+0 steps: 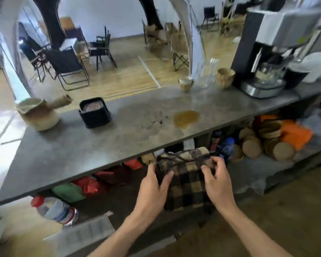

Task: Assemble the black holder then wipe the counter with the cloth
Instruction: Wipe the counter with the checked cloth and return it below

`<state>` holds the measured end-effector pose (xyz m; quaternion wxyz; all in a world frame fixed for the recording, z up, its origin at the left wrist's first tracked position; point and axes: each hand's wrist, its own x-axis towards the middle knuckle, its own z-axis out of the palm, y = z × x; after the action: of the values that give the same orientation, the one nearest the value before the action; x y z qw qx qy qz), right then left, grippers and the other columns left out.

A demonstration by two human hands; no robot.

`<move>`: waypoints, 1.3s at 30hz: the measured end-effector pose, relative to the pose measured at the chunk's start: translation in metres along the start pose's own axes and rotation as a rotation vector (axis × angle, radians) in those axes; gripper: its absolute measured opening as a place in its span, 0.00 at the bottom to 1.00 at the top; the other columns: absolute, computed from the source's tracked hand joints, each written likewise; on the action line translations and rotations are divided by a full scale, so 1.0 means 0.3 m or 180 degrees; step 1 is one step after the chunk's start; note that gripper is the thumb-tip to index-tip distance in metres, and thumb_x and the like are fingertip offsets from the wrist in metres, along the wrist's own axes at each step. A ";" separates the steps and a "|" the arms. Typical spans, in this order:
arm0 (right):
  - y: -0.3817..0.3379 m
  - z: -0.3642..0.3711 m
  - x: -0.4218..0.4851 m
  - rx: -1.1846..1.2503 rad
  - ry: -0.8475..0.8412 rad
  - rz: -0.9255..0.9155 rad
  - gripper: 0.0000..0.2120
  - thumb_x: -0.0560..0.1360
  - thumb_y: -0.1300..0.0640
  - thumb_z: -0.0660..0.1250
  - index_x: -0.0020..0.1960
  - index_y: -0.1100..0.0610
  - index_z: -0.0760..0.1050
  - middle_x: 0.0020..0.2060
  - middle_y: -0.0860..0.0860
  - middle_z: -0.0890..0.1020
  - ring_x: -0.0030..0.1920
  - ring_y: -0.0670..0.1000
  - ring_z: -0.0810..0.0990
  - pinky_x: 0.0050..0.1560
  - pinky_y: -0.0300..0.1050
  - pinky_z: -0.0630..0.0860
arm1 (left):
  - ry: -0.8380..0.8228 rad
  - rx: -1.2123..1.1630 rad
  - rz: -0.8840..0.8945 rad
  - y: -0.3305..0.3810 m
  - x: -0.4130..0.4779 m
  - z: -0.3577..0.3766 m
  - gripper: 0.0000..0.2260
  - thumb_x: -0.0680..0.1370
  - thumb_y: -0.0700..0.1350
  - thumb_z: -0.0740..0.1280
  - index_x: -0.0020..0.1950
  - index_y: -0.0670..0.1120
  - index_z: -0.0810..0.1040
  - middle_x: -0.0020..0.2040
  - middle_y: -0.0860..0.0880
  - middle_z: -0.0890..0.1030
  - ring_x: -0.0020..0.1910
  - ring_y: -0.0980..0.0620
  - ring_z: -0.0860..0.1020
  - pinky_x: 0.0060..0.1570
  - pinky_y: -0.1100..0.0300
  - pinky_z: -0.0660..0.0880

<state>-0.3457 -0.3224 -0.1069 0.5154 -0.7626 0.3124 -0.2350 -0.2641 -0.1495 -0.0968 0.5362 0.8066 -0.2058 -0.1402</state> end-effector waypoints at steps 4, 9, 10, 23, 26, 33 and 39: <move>-0.168 -0.156 0.145 -0.0136 0.0468 -0.0172 0.14 0.79 0.54 0.63 0.64 0.55 0.69 0.44 0.43 0.76 0.41 0.41 0.74 0.43 0.41 0.69 | -0.0110 0.0028 0.0271 0.251 0.150 0.042 0.13 0.79 0.55 0.66 0.61 0.53 0.71 0.50 0.62 0.79 0.47 0.69 0.77 0.44 0.72 0.75; -0.275 -0.298 0.446 -0.0478 0.0650 -0.0295 0.17 0.79 0.53 0.65 0.65 0.59 0.72 0.53 0.52 0.79 0.53 0.51 0.76 0.50 0.43 0.69 | -0.0175 -0.0011 0.0133 0.445 0.441 0.134 0.20 0.76 0.55 0.70 0.62 0.47 0.73 0.56 0.51 0.81 0.54 0.52 0.80 0.54 0.52 0.80; -0.278 -0.314 0.510 -0.0560 0.0659 -0.0288 0.17 0.79 0.54 0.65 0.65 0.59 0.72 0.55 0.54 0.79 0.56 0.53 0.77 0.52 0.43 0.70 | -0.0177 0.0007 0.0075 0.467 0.499 0.157 0.21 0.75 0.56 0.71 0.62 0.46 0.73 0.56 0.50 0.81 0.54 0.51 0.80 0.55 0.50 0.80; -0.062 -0.342 0.981 -0.2104 0.0056 -0.1140 0.25 0.79 0.50 0.65 0.74 0.55 0.66 0.72 0.53 0.70 0.73 0.53 0.65 0.70 0.51 0.66 | 0.0545 0.2868 0.0617 0.475 0.804 0.446 0.31 0.75 0.51 0.69 0.73 0.42 0.61 0.68 0.40 0.68 0.66 0.40 0.69 0.61 0.49 0.70; -0.027 -0.332 0.986 -0.2600 -0.0671 -0.1605 0.27 0.82 0.43 0.49 0.78 0.53 0.57 0.78 0.49 0.57 0.79 0.48 0.49 0.76 0.54 0.52 | 0.0031 0.3155 0.1304 0.454 0.806 0.528 0.29 0.82 0.53 0.54 0.79 0.42 0.51 0.80 0.39 0.51 0.78 0.39 0.48 0.75 0.43 0.52; 0.005 -0.311 1.012 -0.3207 -0.1170 -0.1401 0.27 0.83 0.45 0.42 0.80 0.53 0.45 0.79 0.46 0.42 0.74 0.41 0.34 0.76 0.49 0.40 | -0.0802 0.3156 0.1427 0.358 0.851 0.576 0.30 0.82 0.58 0.43 0.80 0.45 0.43 0.80 0.45 0.40 0.78 0.47 0.36 0.76 0.47 0.38; -0.019 -0.243 0.962 -0.3078 -0.1164 -0.1274 0.30 0.83 0.43 0.44 0.80 0.56 0.44 0.79 0.50 0.42 0.77 0.46 0.36 0.75 0.43 0.38 | -0.0933 0.3151 0.1451 0.334 0.836 0.485 0.30 0.82 0.59 0.43 0.80 0.46 0.43 0.80 0.46 0.41 0.78 0.49 0.36 0.76 0.50 0.37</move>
<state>-0.1936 -0.5750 -0.0650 0.0977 -0.9852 0.1390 -0.0220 -0.1276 -0.4219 -0.0618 0.0763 0.8691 -0.4883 -0.0181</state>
